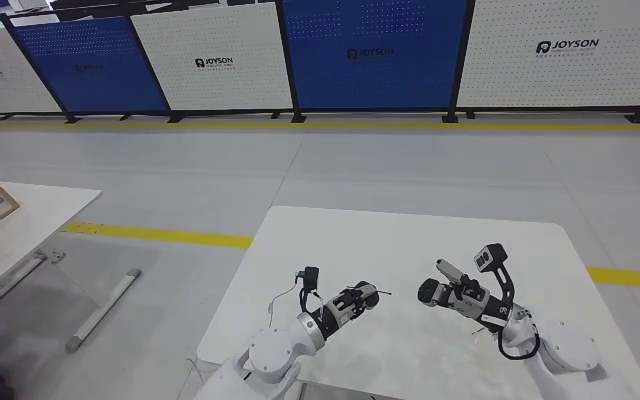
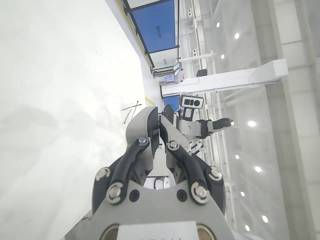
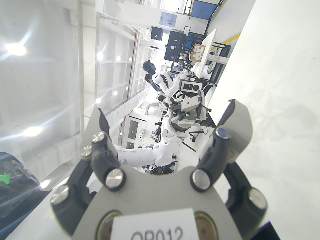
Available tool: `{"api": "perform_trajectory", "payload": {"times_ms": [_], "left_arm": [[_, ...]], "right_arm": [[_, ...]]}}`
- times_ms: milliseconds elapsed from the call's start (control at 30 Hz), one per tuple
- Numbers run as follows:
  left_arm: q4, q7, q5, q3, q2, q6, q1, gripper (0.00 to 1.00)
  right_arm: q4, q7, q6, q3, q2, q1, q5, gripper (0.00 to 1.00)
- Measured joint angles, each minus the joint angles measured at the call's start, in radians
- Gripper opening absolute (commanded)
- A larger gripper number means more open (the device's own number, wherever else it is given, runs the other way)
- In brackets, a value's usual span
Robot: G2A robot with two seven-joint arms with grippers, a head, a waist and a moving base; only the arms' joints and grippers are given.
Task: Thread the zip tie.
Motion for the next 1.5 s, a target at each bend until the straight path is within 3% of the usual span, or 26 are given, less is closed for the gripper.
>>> {"api": "perform_trajectory", "payload": {"times_ms": [200, 300, 433, 567, 667, 767, 1100, 1400, 1500], "left_arm": [[0.0, 0.001, 0.005, 0.0, 0.0, 0.0, 0.0, 0.0], [0.0, 0.001, 0.005, 0.0, 0.0, 0.0, 0.0, 0.0], [0.0, 0.001, 0.005, 0.0, 0.0, 0.0, 0.0, 0.0], [0.0, 0.001, 0.005, 0.0, 0.0, 0.0, 0.0, 0.0], [0.0, 0.0, 0.005, 0.0, 0.0, 0.0, 0.0, 0.0], [0.0, 0.0, 0.005, 0.0, 0.0, 0.0, 0.0, 0.0], [0.0, 0.0, 0.005, 0.0, 0.0, 0.0, 0.0, 0.0], [0.0, 0.0, 0.005, 0.0, 0.0, 0.0, 0.0, 0.0], [0.0, 0.0, 0.005, 0.0, 0.0, 0.0, 0.0, 0.0]], "right_arm": [[-0.004, 0.001, 0.008, 0.002, 0.0, 0.0, -0.005, 1.0], [0.01, 0.05, 0.067, 0.031, 0.008, 0.028, -0.043, 1.0], [0.032, 0.151, 0.185, 0.108, 0.032, 0.077, -0.123, 1.0], [0.029, 0.209, 0.269, 0.167, 0.052, 0.092, -0.191, 1.0], [0.03, 0.215, 0.312, 0.201, 0.063, 0.101, -0.243, 1.0], [0.019, 0.143, 0.309, 0.239, 0.063, 0.089, -0.208, 1.0], [0.008, 0.147, 0.307, 0.234, 0.063, 0.088, -0.208, 1.0], [-0.011, 0.396, 0.393, 0.2, 0.093, 0.199, -0.519, 1.0], [0.022, 0.491, 0.407, 0.133, 0.094, 0.263, -0.628, 1.0]]}}
